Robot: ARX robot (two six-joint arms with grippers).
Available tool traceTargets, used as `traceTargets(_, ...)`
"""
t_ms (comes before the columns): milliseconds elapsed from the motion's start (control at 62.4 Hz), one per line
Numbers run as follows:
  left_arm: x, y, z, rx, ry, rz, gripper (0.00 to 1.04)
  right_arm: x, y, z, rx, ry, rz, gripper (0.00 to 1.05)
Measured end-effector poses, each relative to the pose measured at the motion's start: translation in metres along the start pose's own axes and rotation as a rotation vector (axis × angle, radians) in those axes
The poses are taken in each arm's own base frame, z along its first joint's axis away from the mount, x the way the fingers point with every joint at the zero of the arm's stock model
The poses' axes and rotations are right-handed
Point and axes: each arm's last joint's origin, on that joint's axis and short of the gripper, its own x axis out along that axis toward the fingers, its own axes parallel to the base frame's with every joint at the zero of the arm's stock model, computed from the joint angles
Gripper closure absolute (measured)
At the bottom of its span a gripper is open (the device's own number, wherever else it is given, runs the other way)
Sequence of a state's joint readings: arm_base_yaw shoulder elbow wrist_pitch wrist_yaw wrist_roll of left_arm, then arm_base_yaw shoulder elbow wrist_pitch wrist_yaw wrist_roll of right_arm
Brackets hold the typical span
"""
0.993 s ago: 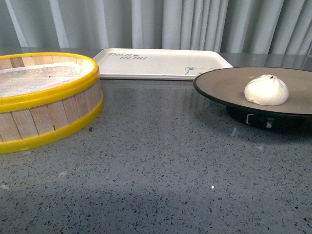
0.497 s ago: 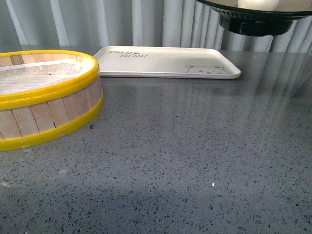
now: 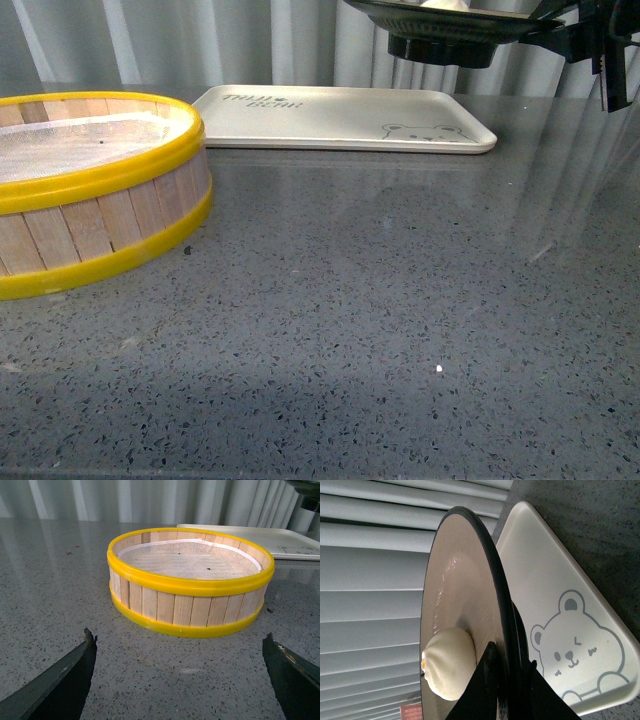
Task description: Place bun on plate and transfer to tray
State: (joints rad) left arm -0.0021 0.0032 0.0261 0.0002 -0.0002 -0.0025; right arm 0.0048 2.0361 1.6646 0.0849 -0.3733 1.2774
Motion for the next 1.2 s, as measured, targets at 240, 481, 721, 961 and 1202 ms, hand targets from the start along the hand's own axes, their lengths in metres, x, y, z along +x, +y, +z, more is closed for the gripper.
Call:
traceTargets(240, 0.0, 0.0, 0.0, 0.0, 0.0, 0.0, 0.07, 0.038, 0.005, 0.002, -0.016, 0.049, -0.074, 1.02)
traceTargets(481, 0.0, 0.0, 0.0, 0.0, 0.0, 0.0, 0.07, 0.078, -0.007, -0.001, -0.058, 0.094, -0.144, 1.02)
traceTargets(721, 0.0, 0.0, 0.0, 0.0, -0.001, 0.0, 0.07, 0.096, -0.003, -0.016, -0.119, 0.132, -0.152, 1.02)
traceTargets(961, 0.0, 0.0, 0.0, 0.0, 0.0, 0.0, 0.07, 0.094, -0.004, -0.016, -0.145, 0.142, -0.187, 1.02)
traceTargets(1202, 0.0, 0.0, 0.0, 0.0, 0.0, 0.0, 0.07, 0.074, -0.007, -0.011, -0.177, 0.105, -0.198, 1.02)
